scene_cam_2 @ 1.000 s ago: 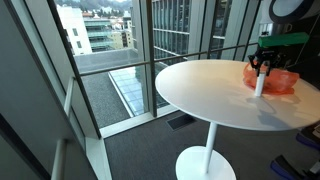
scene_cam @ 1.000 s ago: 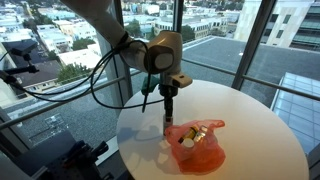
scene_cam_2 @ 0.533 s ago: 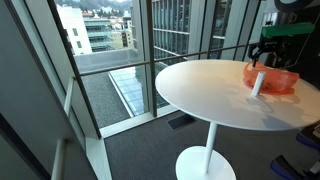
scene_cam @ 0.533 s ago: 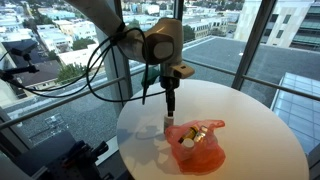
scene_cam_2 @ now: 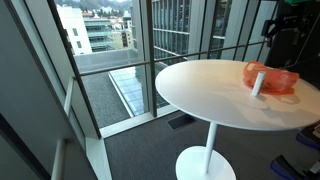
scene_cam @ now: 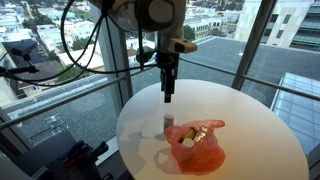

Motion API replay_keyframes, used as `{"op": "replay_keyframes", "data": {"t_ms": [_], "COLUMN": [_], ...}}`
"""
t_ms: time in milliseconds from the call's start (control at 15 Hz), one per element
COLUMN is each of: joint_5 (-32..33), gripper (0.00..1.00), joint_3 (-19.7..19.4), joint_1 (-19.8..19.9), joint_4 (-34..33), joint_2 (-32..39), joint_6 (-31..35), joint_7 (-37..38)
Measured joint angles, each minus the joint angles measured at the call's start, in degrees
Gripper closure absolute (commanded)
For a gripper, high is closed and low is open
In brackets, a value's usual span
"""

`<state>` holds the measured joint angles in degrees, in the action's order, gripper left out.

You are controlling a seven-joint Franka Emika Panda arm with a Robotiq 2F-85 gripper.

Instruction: Remove the roll on stick from the plastic bag and put it on the table

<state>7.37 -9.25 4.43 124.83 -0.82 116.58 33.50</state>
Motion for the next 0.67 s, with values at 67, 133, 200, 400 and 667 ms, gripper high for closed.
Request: {"op": "replay_keyframes", "data": {"t_ms": [67,133,200,400,667], "joint_5": [0.0,0.0,0.0,0.39,1.56], "gripper": [0.0,0.0,0.0,0.0,0.0], "joint_3": [0.01,0.02,0.04,0.21,0.68], "joint_1": [0.12,0.24,0.31,0.32,0.32], "joint_4": [-0.72,-1.57,-2.35,-4.32,-5.04], "joint_2": [-0.95,-1.87,-2.66,-5.08,-7.19], "joint_6": [-2.75,-5.52,-7.94,-13.45,-15.88], "joint_7": [-2.89,-5.86,-8.39,-15.37,-19.85]}}
